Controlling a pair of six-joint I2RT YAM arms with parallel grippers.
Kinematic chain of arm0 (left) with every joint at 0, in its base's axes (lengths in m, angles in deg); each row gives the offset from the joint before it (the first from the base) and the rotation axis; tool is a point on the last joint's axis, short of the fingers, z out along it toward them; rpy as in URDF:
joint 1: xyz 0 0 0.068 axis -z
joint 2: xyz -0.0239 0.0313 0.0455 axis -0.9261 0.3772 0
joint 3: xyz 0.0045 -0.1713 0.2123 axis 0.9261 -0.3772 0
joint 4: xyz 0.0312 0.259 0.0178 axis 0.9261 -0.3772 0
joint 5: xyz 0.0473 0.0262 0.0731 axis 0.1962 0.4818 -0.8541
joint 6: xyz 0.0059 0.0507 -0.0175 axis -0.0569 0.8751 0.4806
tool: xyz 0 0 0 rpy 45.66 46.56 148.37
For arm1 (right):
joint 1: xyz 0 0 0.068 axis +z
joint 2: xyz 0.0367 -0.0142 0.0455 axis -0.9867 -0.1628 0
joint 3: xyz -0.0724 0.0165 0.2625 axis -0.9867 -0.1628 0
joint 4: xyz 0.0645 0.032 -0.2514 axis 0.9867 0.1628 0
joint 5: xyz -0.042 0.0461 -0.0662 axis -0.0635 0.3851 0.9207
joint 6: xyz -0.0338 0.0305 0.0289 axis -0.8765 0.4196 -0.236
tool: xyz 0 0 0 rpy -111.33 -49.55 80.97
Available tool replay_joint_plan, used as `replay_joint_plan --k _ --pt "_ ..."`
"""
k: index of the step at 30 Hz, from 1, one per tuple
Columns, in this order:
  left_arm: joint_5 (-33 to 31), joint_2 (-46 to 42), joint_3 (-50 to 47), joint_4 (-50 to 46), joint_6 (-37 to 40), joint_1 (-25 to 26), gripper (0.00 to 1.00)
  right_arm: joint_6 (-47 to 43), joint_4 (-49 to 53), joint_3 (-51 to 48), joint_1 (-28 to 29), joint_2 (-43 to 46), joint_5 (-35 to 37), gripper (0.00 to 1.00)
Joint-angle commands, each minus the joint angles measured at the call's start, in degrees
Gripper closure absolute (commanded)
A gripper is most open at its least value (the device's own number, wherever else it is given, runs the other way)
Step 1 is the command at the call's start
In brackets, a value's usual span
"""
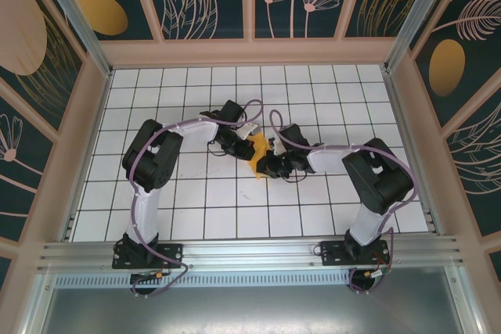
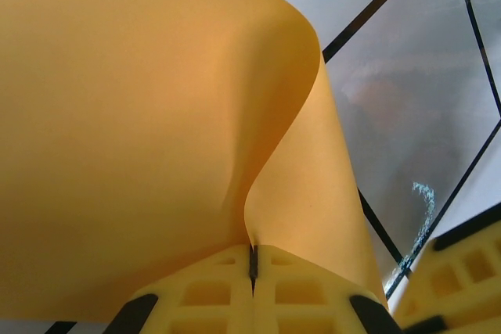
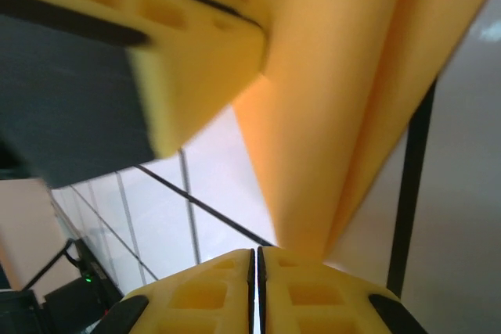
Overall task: Fold a paper plane with a square sheet of paper (pick it up from the middle)
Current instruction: Third fold the triangle at the center of the table.
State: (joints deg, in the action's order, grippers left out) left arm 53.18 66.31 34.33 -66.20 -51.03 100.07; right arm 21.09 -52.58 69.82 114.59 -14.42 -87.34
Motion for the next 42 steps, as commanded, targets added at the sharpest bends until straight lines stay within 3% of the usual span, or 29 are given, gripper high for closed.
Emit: replay_joint_plan --k 1,19,26,34,42 --pt "-5.73 3.30 -0.19 -0.73 1.50 -1.03 0.94 0.18 -1.94 2.91 -2.26 2.91 -0.78 0.86" --pt "-5.14 4.31 0.31 -0.88 1.65 -1.05 0.93 -1.20 1.15 5.79 -2.30 -7.89 3.57 0.87" --pt "-3.57 4.80 2.81 -1.90 2.32 -1.09 0.92 -1.82 2.08 5.89 -2.29 -3.21 3.78 0.86" --pt "-1.35 6.19 7.59 -5.02 4.21 -1.08 0.91 -0.56 3.13 5.06 -7.12 1.80 9.75 0.85" --pt "-0.72 7.85 7.61 -5.62 4.95 -1.05 0.90 0.59 -1.22 8.34 -6.85 -3.21 4.39 0.85"
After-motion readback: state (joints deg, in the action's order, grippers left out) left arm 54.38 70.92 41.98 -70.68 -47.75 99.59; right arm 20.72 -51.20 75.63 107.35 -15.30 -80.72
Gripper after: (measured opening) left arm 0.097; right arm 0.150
